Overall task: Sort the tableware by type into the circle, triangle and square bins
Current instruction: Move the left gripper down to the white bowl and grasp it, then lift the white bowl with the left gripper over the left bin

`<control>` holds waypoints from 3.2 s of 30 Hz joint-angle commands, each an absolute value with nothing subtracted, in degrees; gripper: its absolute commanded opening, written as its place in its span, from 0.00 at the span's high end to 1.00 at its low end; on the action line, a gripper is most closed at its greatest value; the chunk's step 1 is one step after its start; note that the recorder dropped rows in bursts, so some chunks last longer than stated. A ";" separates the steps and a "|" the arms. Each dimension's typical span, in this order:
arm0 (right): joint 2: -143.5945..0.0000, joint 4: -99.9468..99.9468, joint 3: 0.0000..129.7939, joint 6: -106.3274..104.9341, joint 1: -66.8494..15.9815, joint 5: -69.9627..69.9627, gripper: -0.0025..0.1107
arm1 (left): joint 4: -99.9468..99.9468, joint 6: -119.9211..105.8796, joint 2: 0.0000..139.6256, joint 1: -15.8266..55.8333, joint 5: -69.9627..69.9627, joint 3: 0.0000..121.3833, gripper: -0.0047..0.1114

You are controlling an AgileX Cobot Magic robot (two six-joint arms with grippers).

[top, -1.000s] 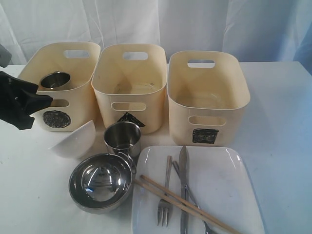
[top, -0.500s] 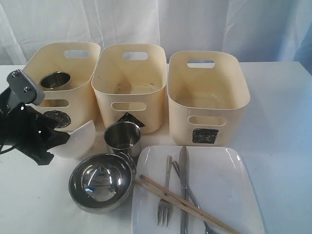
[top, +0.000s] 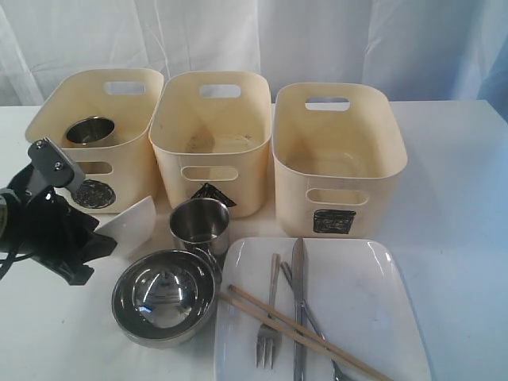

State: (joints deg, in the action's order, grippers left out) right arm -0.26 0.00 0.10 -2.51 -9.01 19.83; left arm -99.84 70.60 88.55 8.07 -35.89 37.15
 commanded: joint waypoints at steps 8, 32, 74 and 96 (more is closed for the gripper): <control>0.00 0.31 0.00 -2.70 -8.62 19.62 0.98 | -99.10 68.92 90.60 10.11 -34.62 36.78 0.70; 0.00 0.31 0.00 -2.70 -8.62 19.62 0.98 | -99.95 70.58 82.09 10.11 -42.36 36.78 0.96; 0.00 0.31 0.00 -2.70 -8.62 19.62 0.98 | -62.76 30.62 62.63 10.11 -28.45 36.78 0.96; 0.00 0.31 0.00 -2.70 -8.62 19.62 0.98 | -40.24 2.81 81.51 9.98 -35.16 43.55 0.96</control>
